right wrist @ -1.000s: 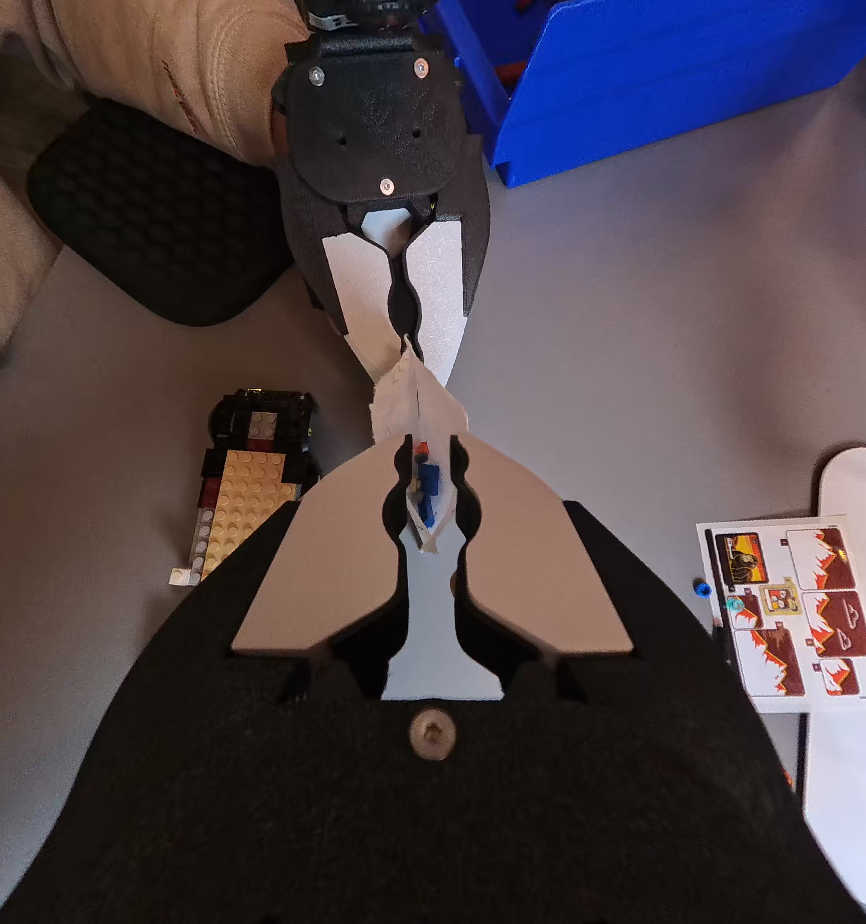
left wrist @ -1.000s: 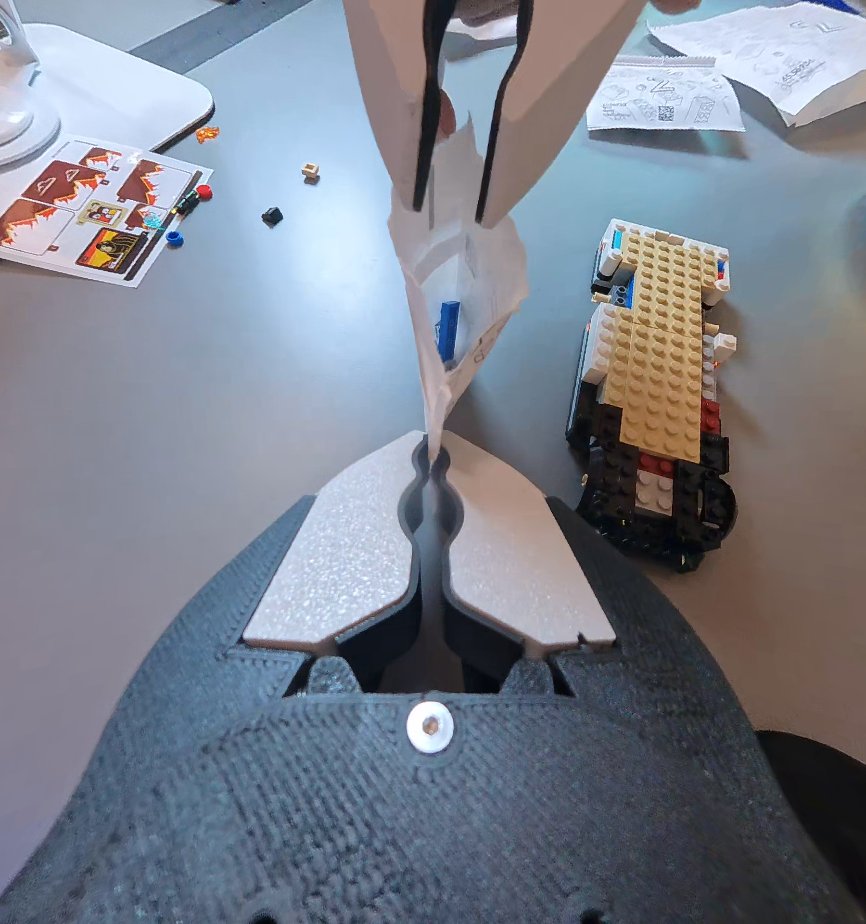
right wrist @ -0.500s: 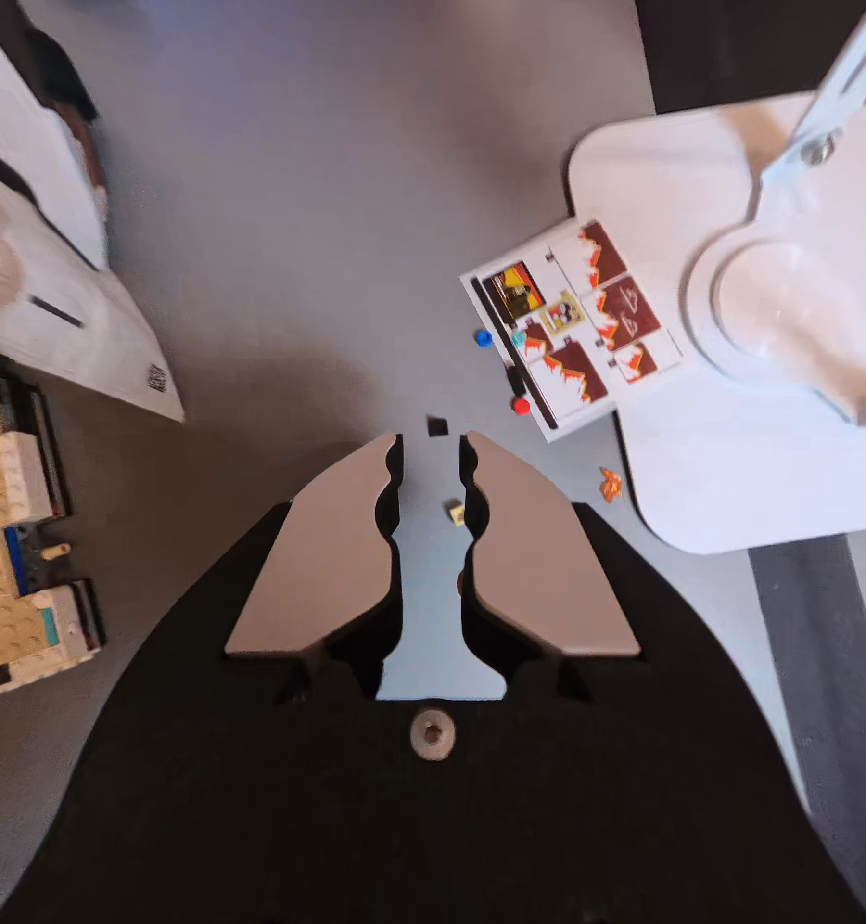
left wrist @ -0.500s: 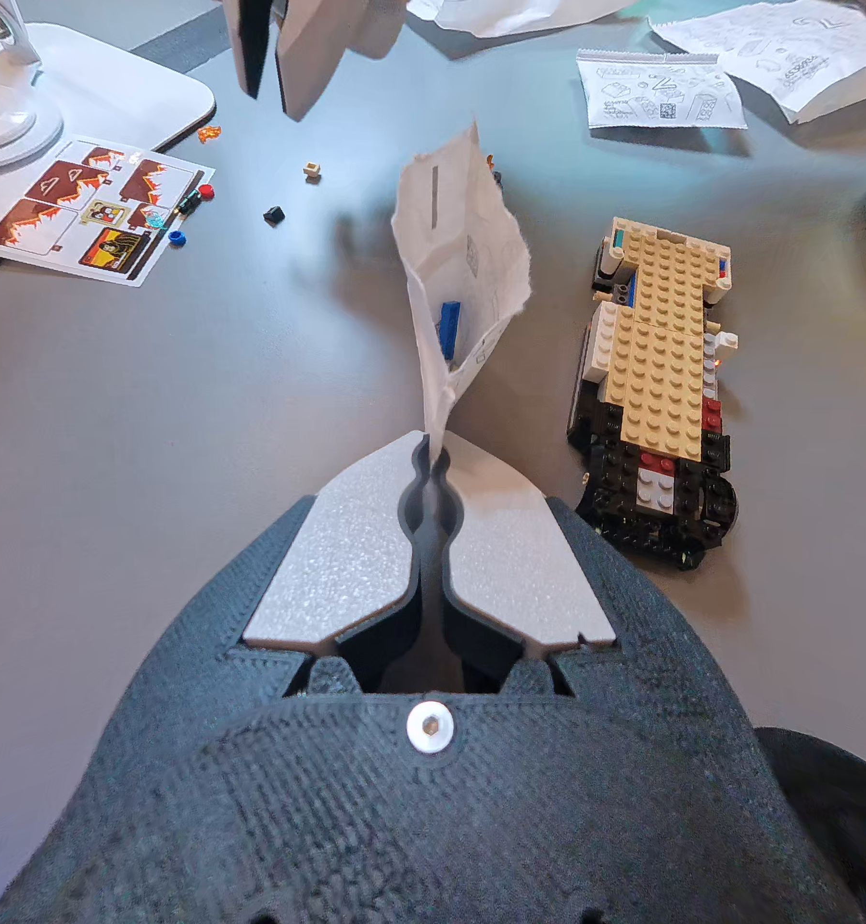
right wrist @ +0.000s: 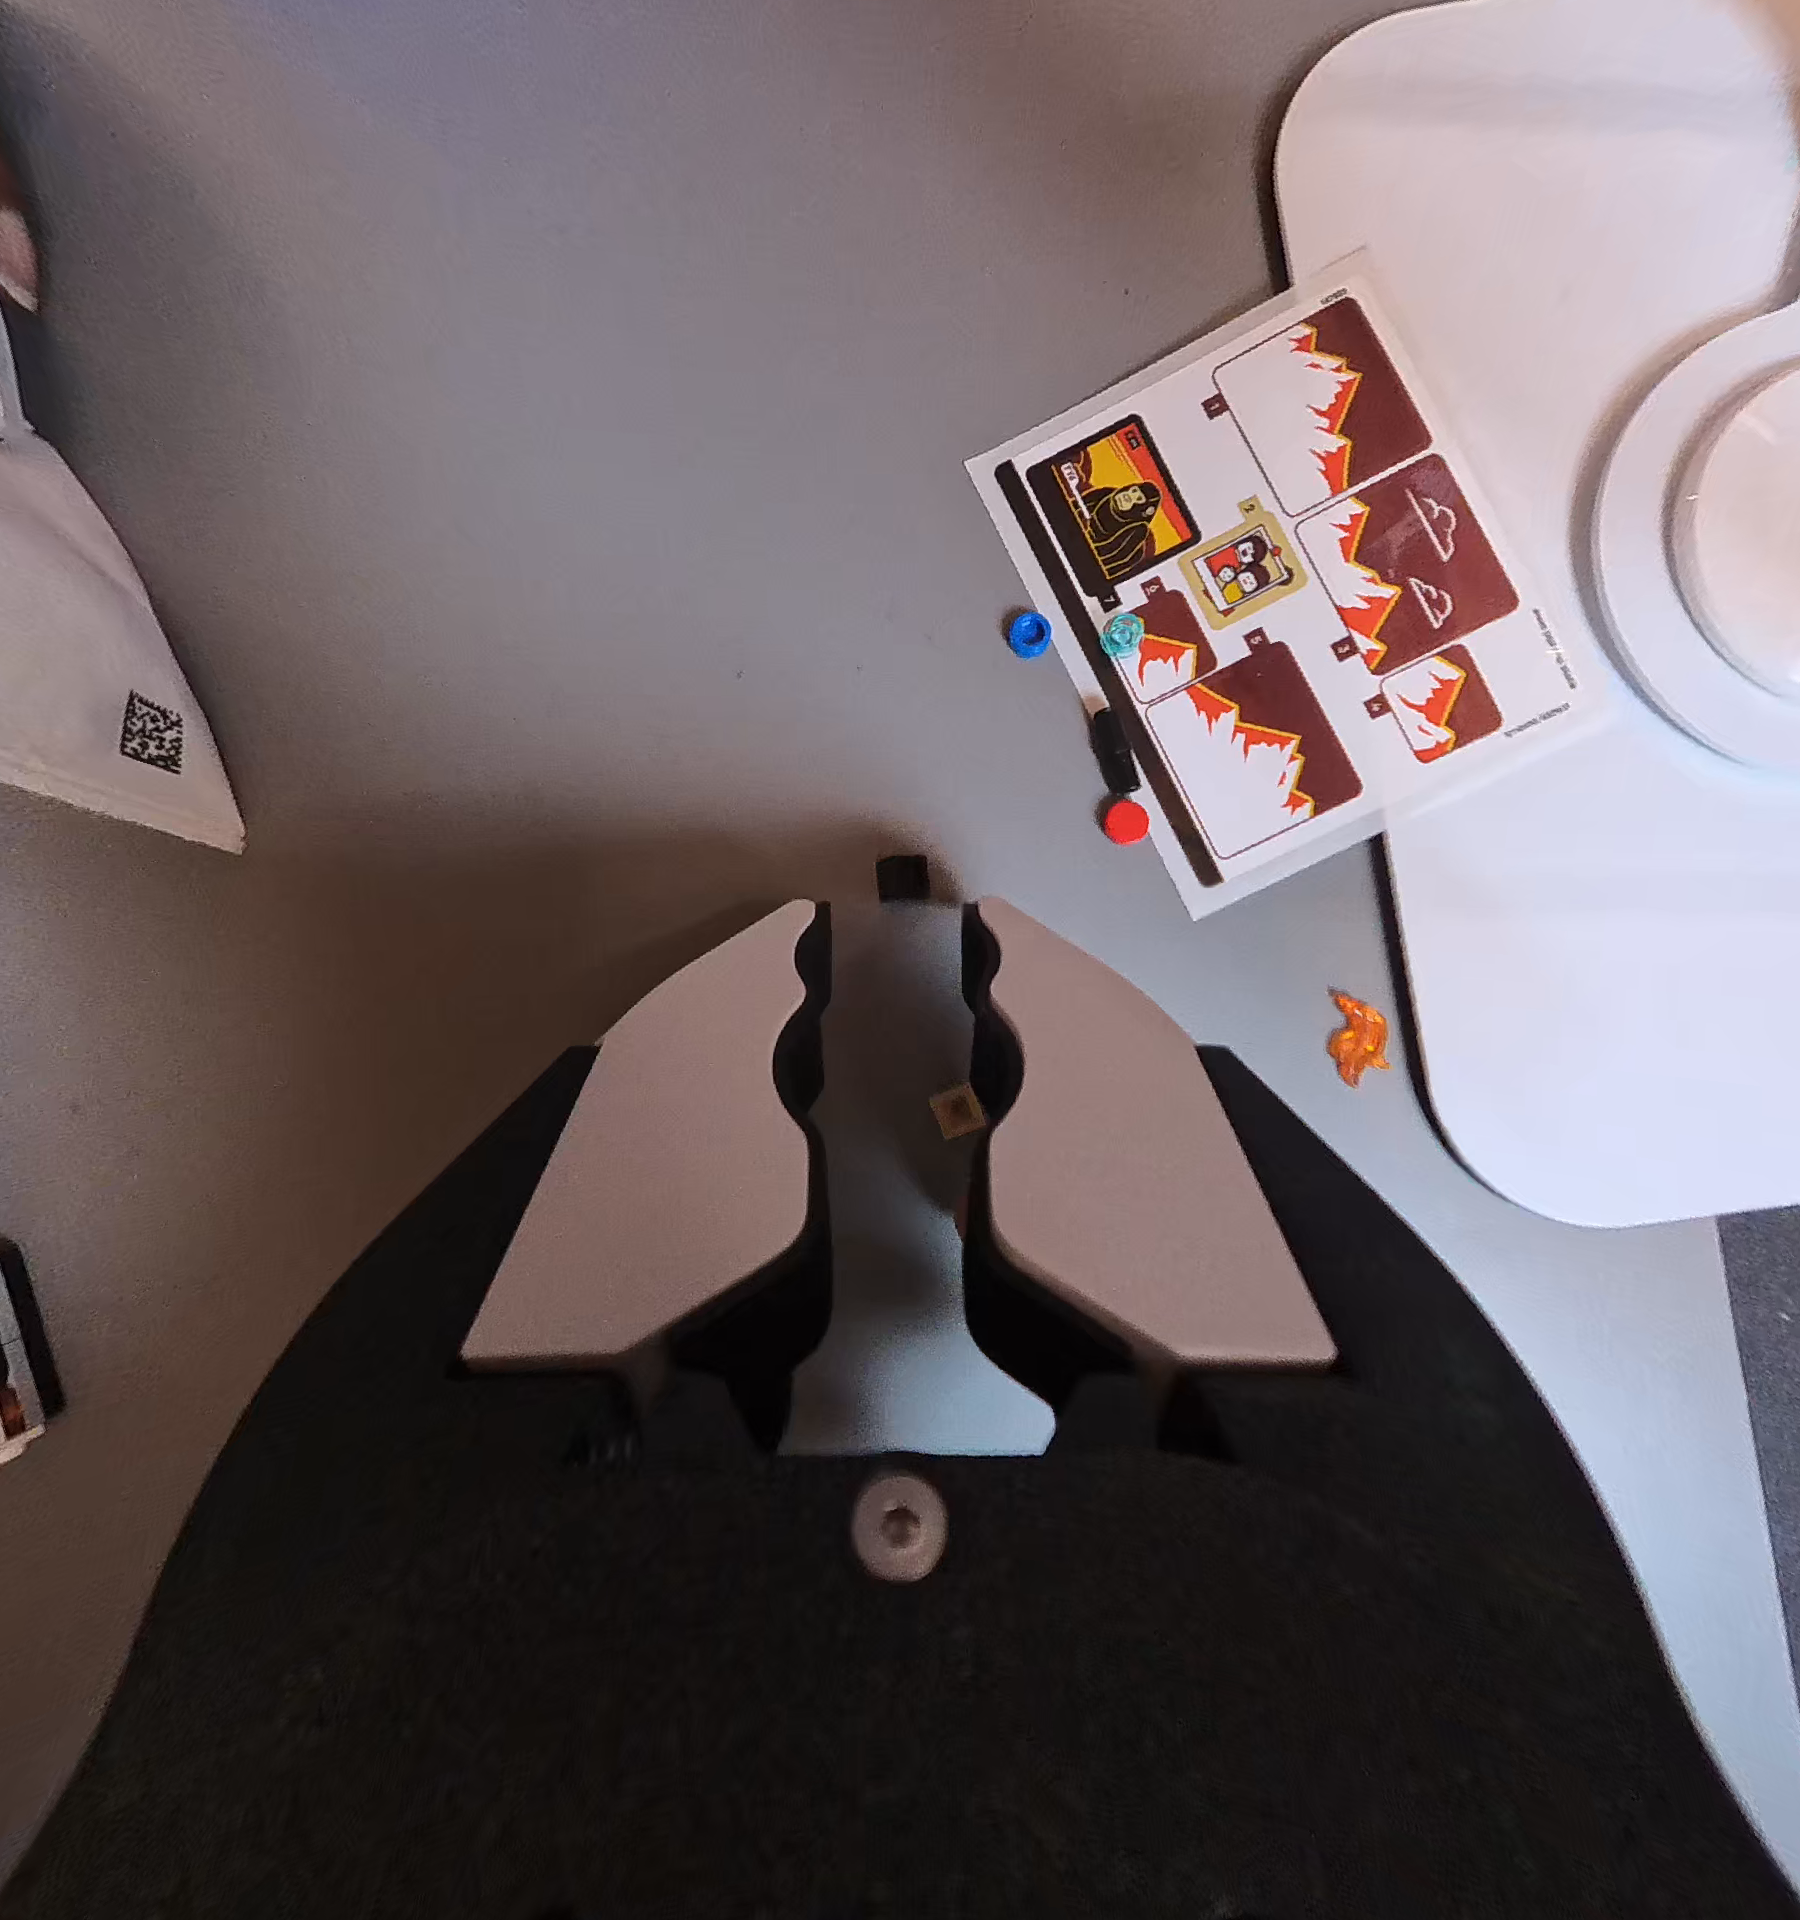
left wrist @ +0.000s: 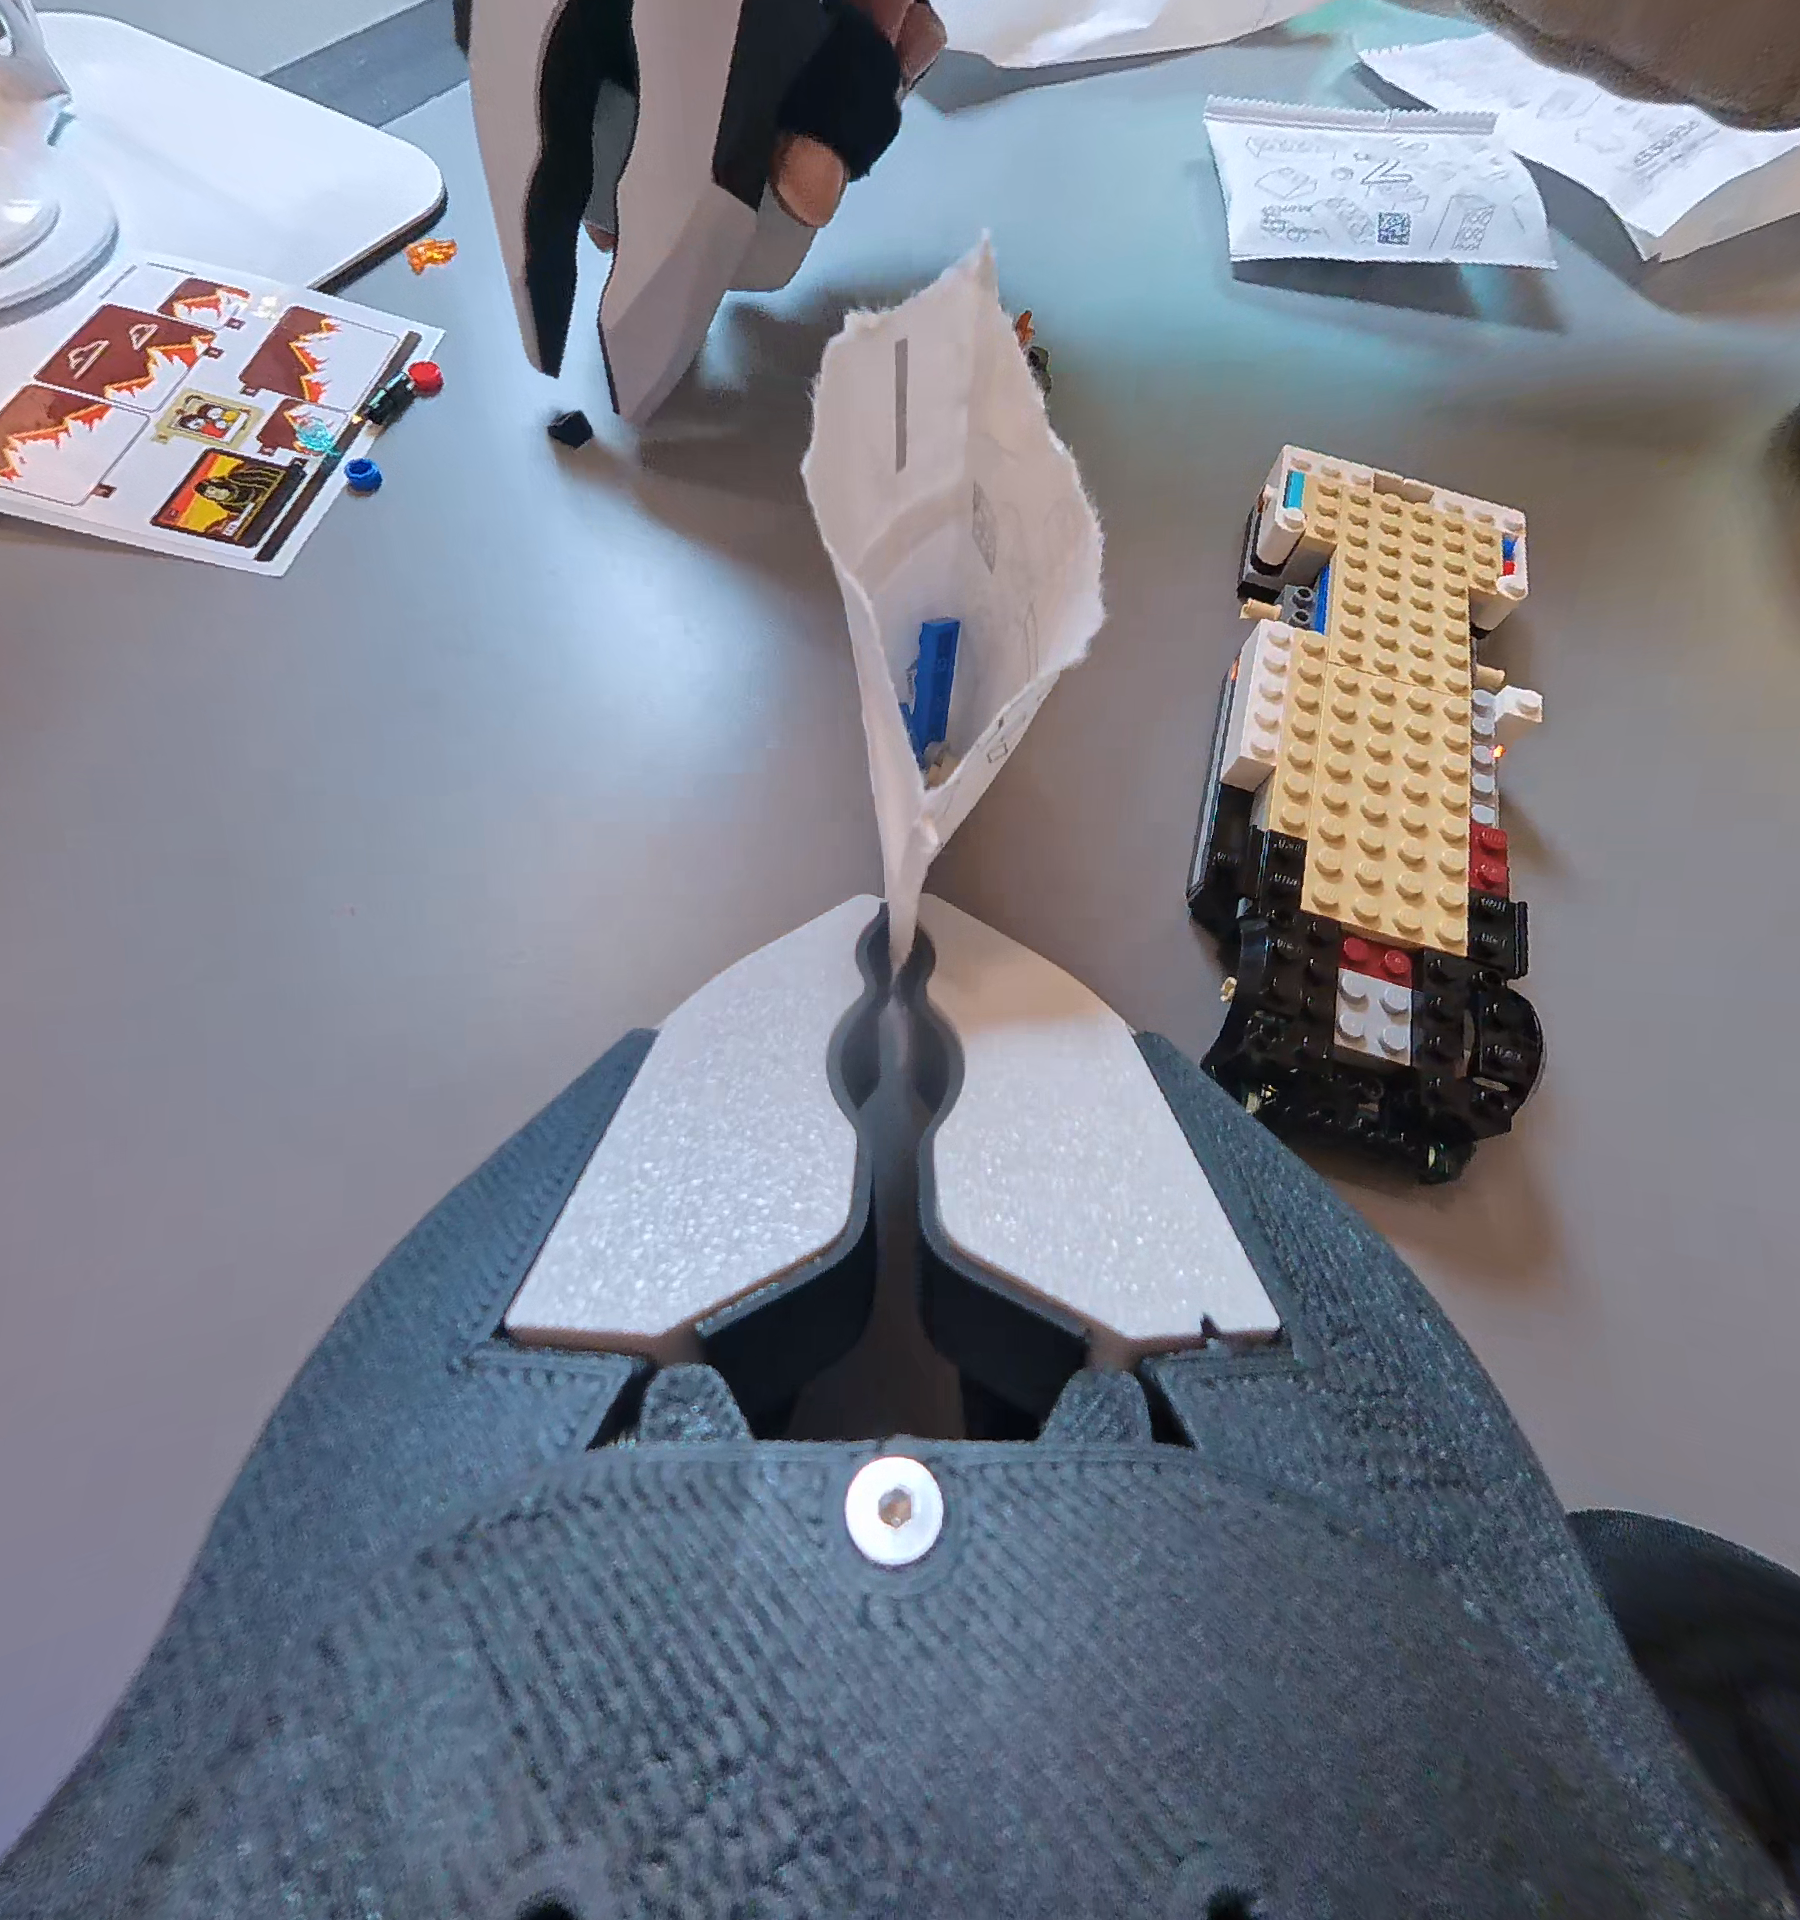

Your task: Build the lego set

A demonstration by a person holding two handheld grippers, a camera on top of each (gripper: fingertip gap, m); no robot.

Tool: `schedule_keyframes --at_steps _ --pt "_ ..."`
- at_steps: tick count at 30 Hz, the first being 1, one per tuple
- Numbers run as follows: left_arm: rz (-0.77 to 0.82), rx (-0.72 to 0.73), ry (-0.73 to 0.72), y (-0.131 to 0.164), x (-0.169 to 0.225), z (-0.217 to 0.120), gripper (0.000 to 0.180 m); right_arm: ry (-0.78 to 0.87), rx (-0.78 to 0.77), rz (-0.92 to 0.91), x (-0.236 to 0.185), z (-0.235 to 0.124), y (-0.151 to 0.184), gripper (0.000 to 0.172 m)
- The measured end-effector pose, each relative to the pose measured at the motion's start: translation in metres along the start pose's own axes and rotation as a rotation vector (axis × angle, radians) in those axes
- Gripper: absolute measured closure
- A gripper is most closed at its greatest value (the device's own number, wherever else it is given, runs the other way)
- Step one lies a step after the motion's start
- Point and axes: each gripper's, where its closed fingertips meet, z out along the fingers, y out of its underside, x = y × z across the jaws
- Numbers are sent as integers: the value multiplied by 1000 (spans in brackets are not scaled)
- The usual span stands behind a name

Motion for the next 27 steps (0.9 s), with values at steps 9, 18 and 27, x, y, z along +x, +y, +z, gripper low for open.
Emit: schedule_keyframes --at_steps 9,18,27 --pt "1 -3 0 0 0 0 180 4 -49 -23 2 8 -2 163" --pt "-9 -9 -3 2 -2 0 180 -169 161 -138 -67 -32 -66 163" --pt "-5 -15 -7 2 -1 0 180 -279 157 -290 -132 -36 -87 157"
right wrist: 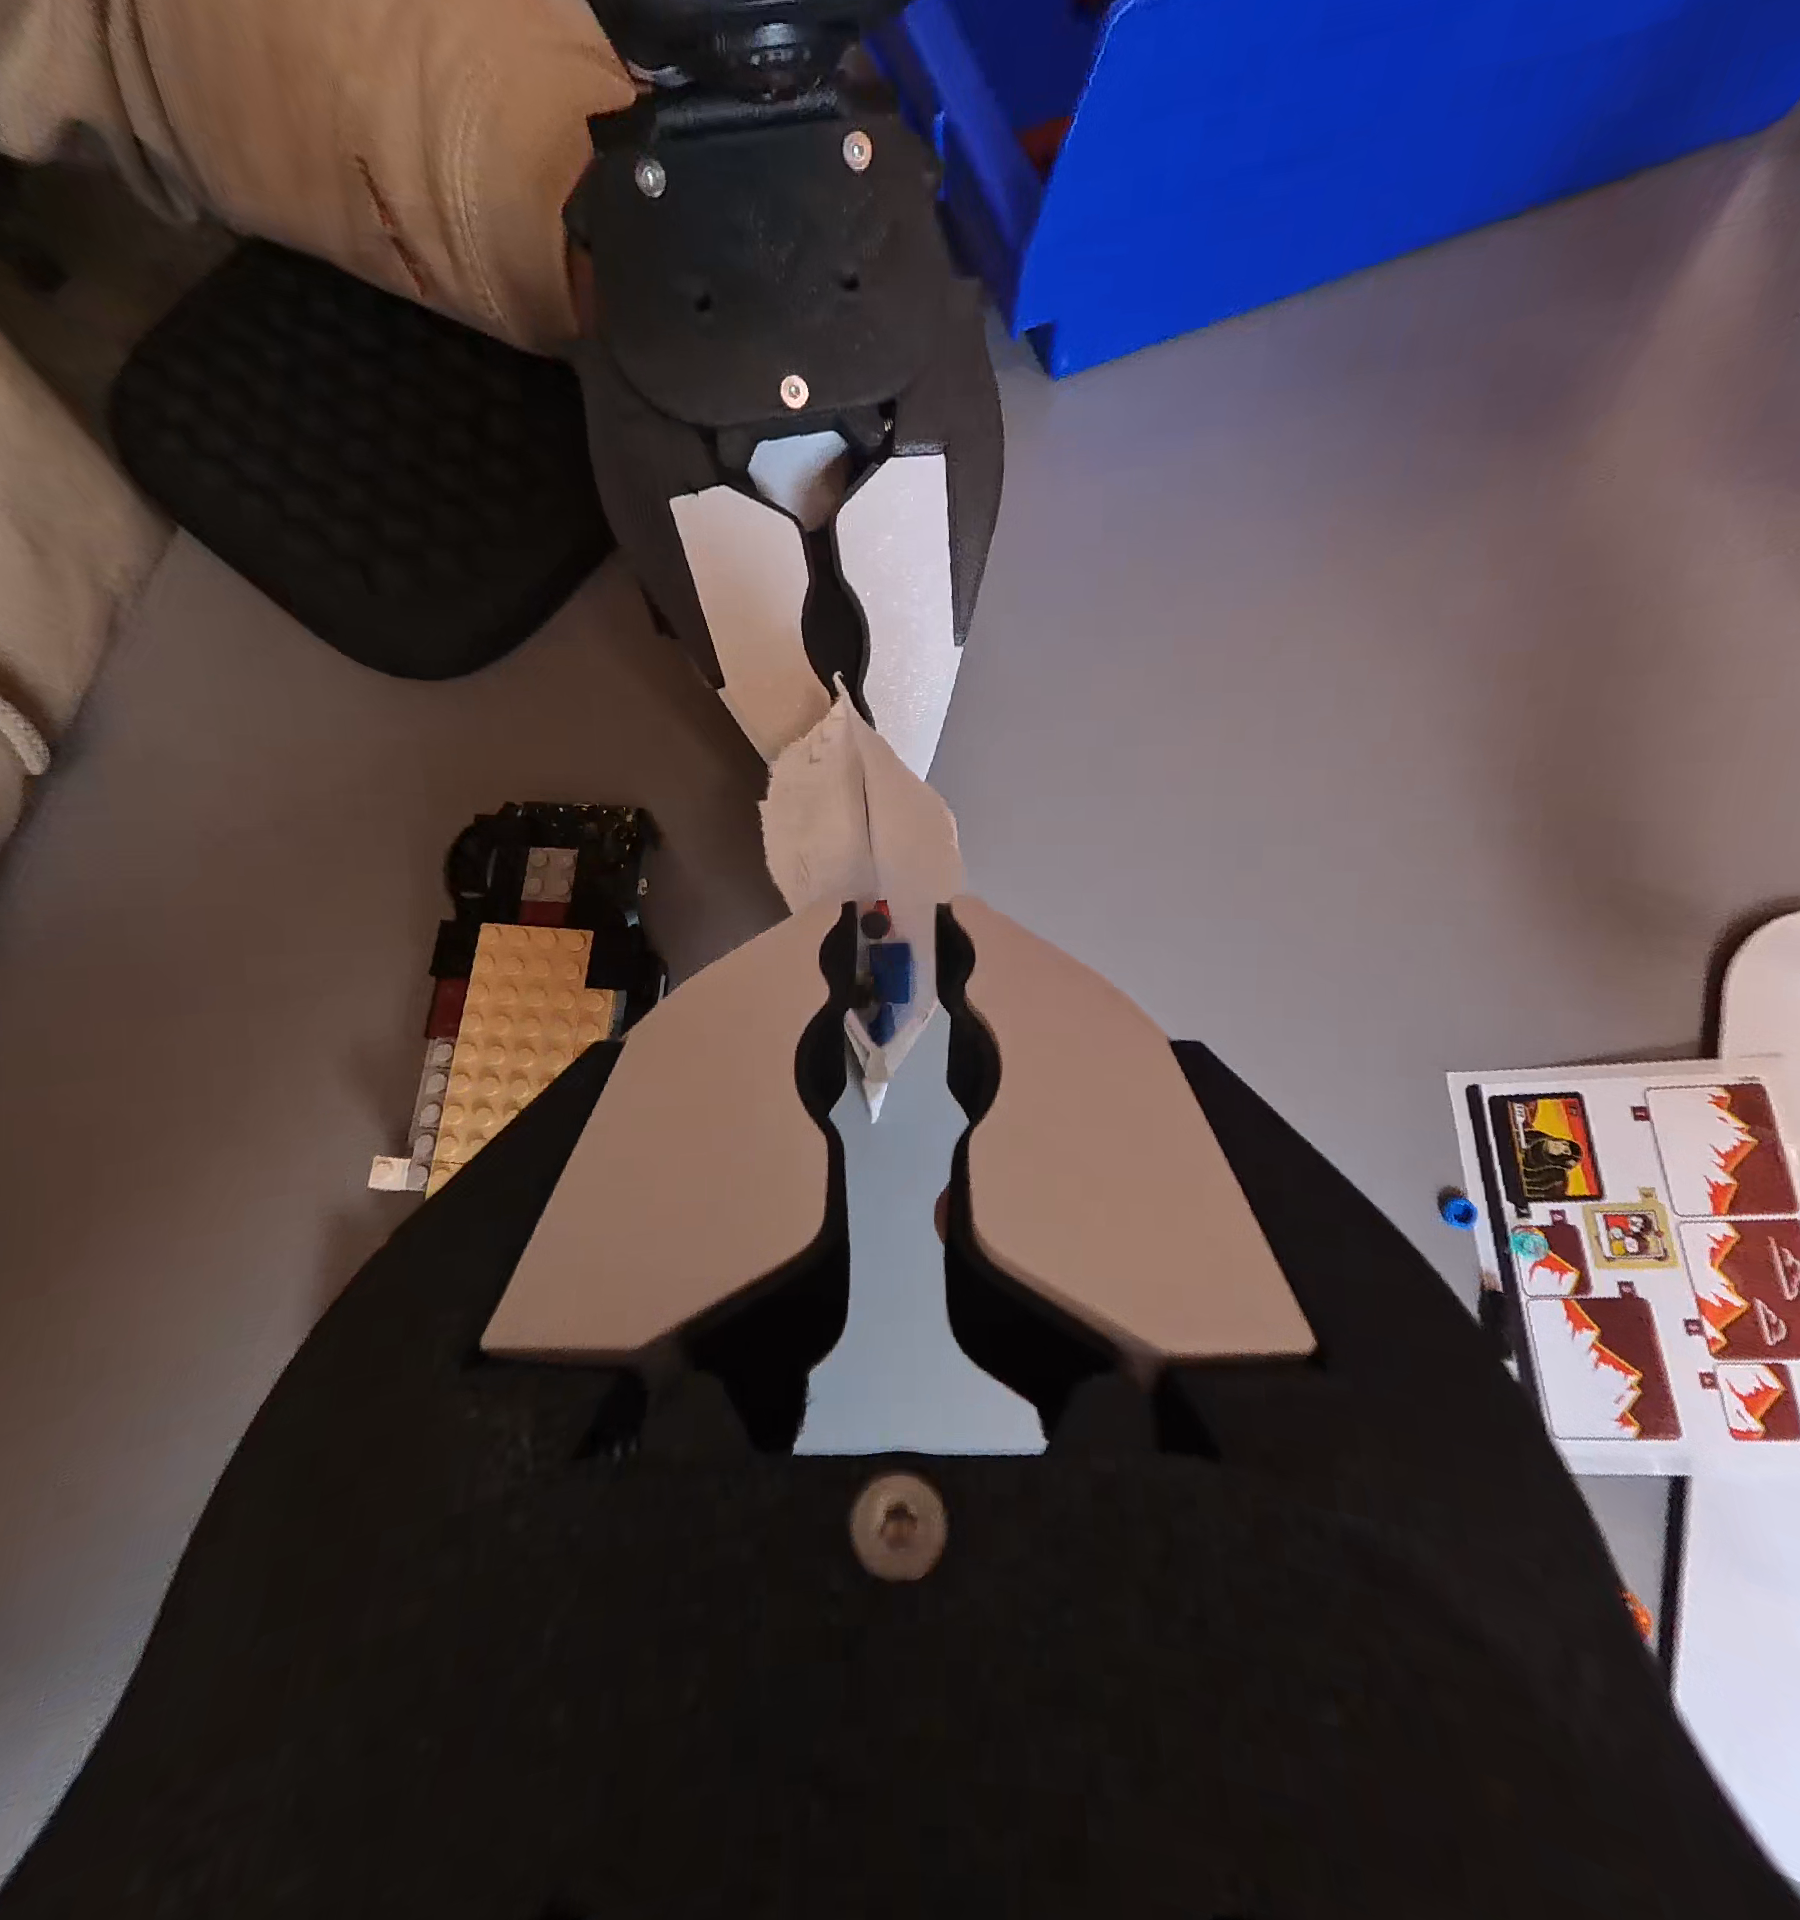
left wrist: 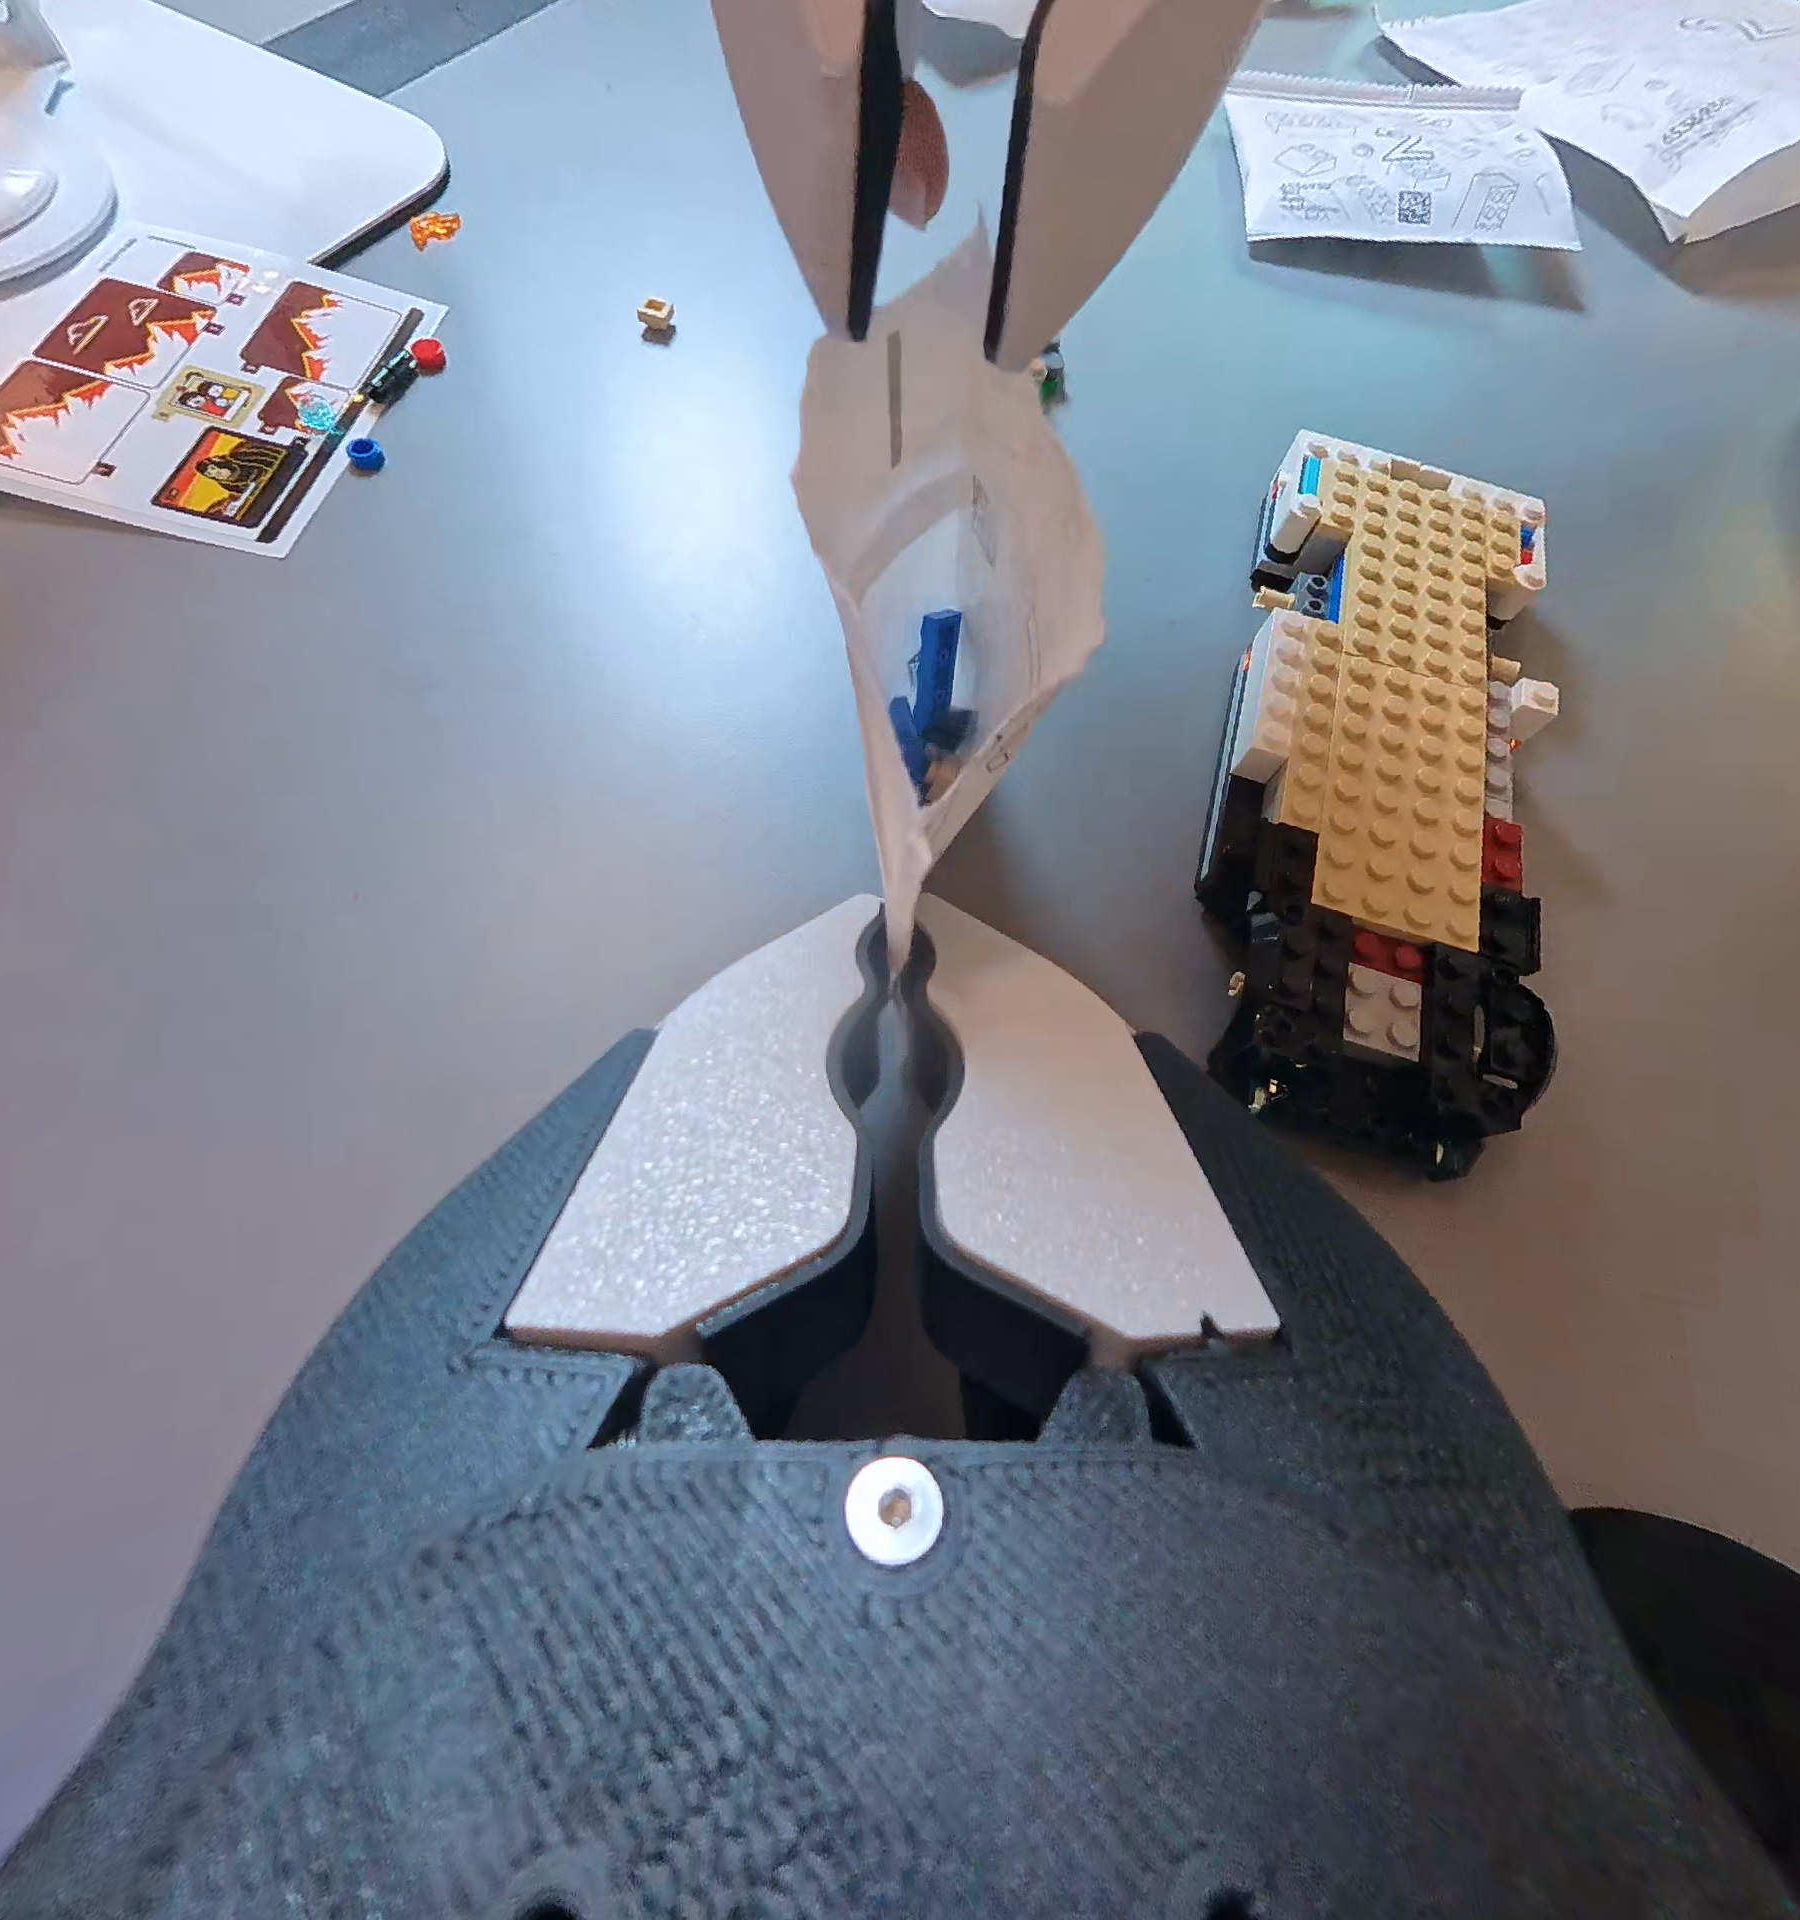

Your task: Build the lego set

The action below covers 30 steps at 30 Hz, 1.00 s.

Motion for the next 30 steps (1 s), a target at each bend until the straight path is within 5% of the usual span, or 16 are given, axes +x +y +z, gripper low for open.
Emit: schedule_keyframes --at_steps 4,11,15,25,30 --pt "0 -1 -3 0 -1 -1 180 119 11 45 26 -20 9 155" --pt "4 -6 -2 -1 1 -1 180 333 -181 294 92 -51 121 153" --pt "1 -5 -2 0 1 -1 180 335 -213 345 96 -44 146 151" --pt "-4 -8 0 1 0 -1 180 294 -258 331 96 -34 148 161" --pt "-8 -8 1 1 -1 -1 180 172 23 192 58 -31 55 161"
